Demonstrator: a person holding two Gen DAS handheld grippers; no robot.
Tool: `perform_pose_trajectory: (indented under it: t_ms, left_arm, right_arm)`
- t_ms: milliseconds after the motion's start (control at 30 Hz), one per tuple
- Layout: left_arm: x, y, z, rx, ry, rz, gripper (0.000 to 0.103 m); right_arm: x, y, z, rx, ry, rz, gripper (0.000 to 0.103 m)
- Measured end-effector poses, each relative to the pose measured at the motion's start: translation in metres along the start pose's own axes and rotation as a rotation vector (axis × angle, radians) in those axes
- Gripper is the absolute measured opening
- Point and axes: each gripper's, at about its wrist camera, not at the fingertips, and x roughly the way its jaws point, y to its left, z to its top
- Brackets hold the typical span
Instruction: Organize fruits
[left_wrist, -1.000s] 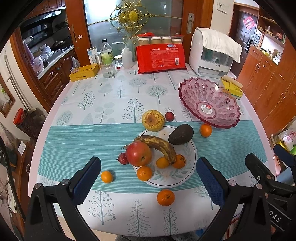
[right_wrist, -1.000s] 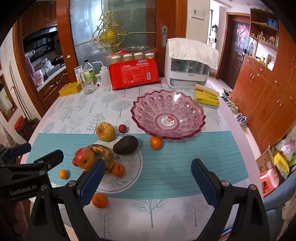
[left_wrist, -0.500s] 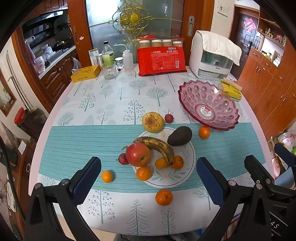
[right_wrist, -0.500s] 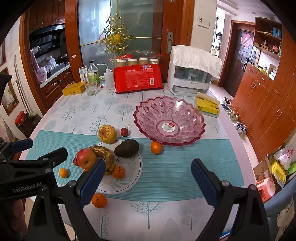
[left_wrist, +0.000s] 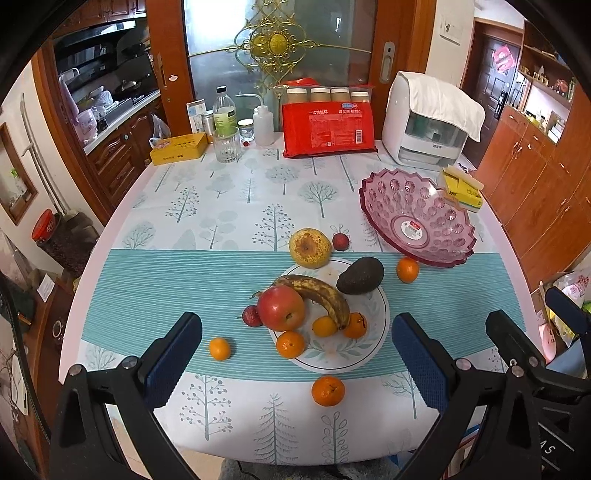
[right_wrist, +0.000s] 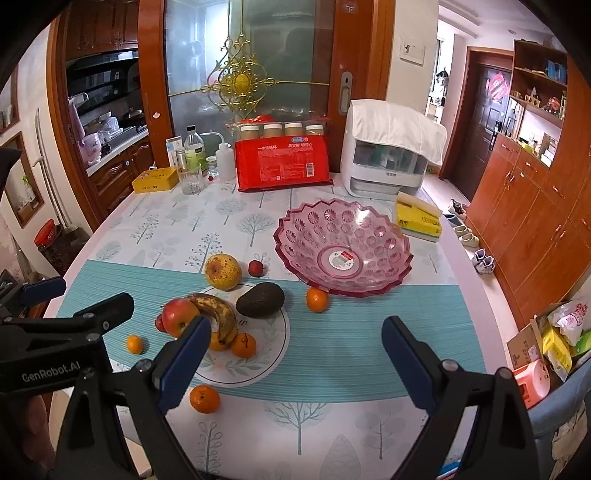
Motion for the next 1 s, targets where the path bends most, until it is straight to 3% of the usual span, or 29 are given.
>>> perform_pose_trajectory:
  t_ms: [467, 867, 1000]
  left_arm:
    - [-0.005, 0.028, 0.017, 0.057, 0.004, -0.043, 0.102]
    - [0.030, 0.069, 0.018, 0.147, 0.064, -0.051, 0.102]
    - [0.046, 0.081, 0.016, 0.160, 0.075, -0.107, 0.102]
  right_arm:
    - [-0.006, 0.020, 0.011, 0.057, 0.010, -0.041, 0.095]
    - [0.019, 0.043, 0.007, 0.110, 0.081, -0.088, 0.094]
    - [0.033, 0.046, 0.001, 0.145, 0.122, -0.089, 0.094]
